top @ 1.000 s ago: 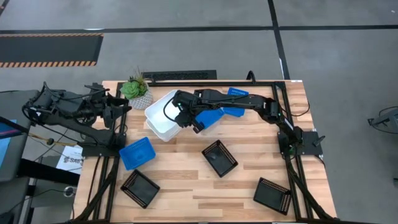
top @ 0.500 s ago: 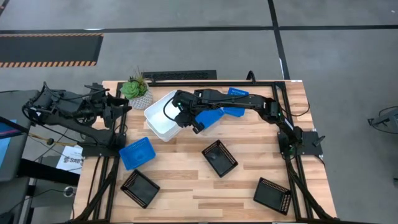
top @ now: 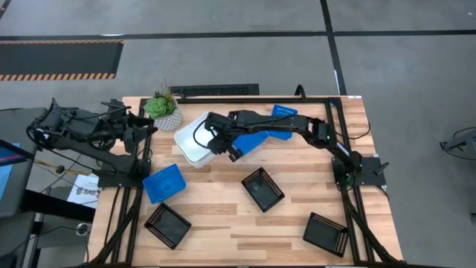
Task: Stack baskets by color
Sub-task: Stack the bottom white bin on the white bins
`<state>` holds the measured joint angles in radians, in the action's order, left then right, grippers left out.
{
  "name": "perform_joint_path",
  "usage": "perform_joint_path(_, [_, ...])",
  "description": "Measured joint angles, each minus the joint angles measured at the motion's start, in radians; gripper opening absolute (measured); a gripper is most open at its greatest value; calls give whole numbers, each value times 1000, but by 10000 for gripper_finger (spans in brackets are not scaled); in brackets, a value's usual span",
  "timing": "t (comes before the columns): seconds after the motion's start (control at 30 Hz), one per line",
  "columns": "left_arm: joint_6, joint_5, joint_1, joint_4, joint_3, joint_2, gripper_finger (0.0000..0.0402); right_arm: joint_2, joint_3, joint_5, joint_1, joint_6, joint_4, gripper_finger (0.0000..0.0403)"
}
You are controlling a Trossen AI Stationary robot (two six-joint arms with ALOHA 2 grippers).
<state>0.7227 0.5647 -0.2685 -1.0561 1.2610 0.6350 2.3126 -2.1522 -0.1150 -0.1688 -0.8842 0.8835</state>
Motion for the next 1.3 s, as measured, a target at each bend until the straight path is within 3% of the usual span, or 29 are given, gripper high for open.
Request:
perform_joint_path(0.53, [0,0,0,0,0,0,224,0,1,7,-11,-5,58,6])
perform_joint_path(0.9, [-5,0,0,0,0,0,224,0,1,8,-11,-2,-12,81])
perform_joint_path(1.3, [-4,0,0,0,0,0,224,-11,-7,10,-7,115,-49,161])
